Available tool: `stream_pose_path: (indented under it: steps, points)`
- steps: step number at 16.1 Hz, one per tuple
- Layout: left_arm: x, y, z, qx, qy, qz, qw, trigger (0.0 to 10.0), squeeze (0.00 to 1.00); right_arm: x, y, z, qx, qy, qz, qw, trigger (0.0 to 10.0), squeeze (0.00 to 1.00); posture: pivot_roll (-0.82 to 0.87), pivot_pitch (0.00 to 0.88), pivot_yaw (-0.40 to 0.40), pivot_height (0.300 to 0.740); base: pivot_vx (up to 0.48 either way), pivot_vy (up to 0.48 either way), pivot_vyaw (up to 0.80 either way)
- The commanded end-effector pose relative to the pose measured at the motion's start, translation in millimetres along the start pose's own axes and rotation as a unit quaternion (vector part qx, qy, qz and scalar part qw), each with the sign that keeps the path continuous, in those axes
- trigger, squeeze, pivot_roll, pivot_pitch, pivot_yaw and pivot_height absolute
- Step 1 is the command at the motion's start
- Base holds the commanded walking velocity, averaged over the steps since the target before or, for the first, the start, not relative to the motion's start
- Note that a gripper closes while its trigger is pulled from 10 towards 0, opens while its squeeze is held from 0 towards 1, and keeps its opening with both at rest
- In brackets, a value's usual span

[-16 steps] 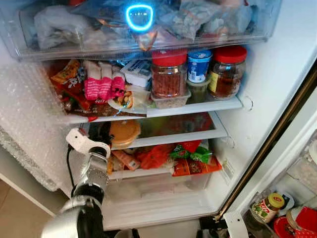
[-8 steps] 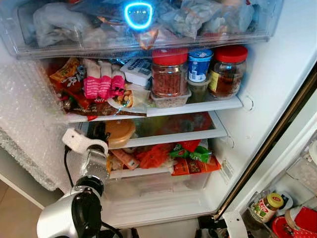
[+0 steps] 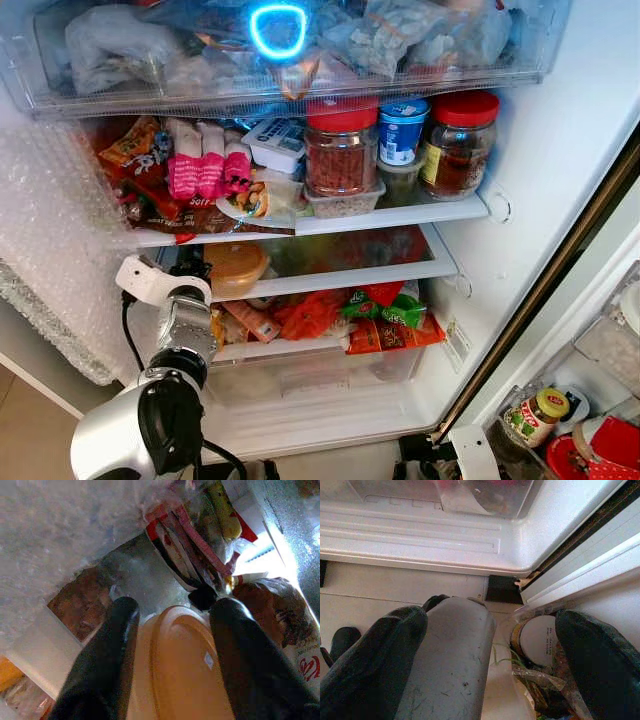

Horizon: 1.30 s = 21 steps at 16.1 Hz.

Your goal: Restocking fridge

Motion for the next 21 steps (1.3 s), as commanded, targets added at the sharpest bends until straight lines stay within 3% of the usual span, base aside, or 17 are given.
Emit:
stream_pose_path:
  steps: [1,2,3,12,17,21]
  points:
    - [2.3,4,2.9,-0.007,0.003,0.003,1.0,10.0,1.0,-7.0,-31,-7.3,-0.007,0.019,-0.055,0.998,10.0,0.0,-0.22,0.0,0.001,0.619,0.0,0.0,0.0]
    - [1.8,2,2.8,-0.01,0.003,-0.001,1.0,10.0,1.0,-7.0,-31,-7.4,-0.007,0.019,-0.055,0.998,10.0,0.0,-0.22,0.0,0.001,0.619,0.0,0.0,0.0]
    - [1.4,0,3.8,-0.015,0.0,-0.003,1.0,10.0,0.0,-6.8,-31,-7.9,-0.006,0.02,-0.054,0.998,10.0,0.0,-0.22,0.0,0.003,0.619,0.0,0.0,0.0]
    - [-6.6,-23,29.0,0.01,-0.082,-0.018,0.996,10.0,0.0,-4.9,-27,-9.6,-0.005,0.021,-0.049,0.999,10.0,0.0,-0.19,0.0,0.013,0.619,0.0,0.0,0.0]
    - [-6.3,-22,39.4,0.003,-0.109,-0.015,0.994,10.0,0.0,-4.1,-25,-10.8,-0.005,0.022,-0.047,0.999,10.0,0.0,-0.19,0.0,0.029,0.619,0.0,0.0,0.0]
    - [-8.5,-19,38.0,0.0,-0.122,-0.004,0.993,10.0,0.0,-3.9,-25,-11.3,-0.004,0.022,-0.046,0.999,10.0,0.0,-0.17,0.0,0.031,0.619,0.0,0.0,0.0]
Point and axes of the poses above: a point about 5 cm out from each wrist's last joint towards the gripper, its own x axis pointing out of the wrist towards the gripper, its own y axis along the axis of the wrist's last joint, z = x × y, the point moved 2 cm from there along x, pointing out of the wrist towards the gripper, and after that the axes turned 2 degrees about x, right-handed, at the moved point
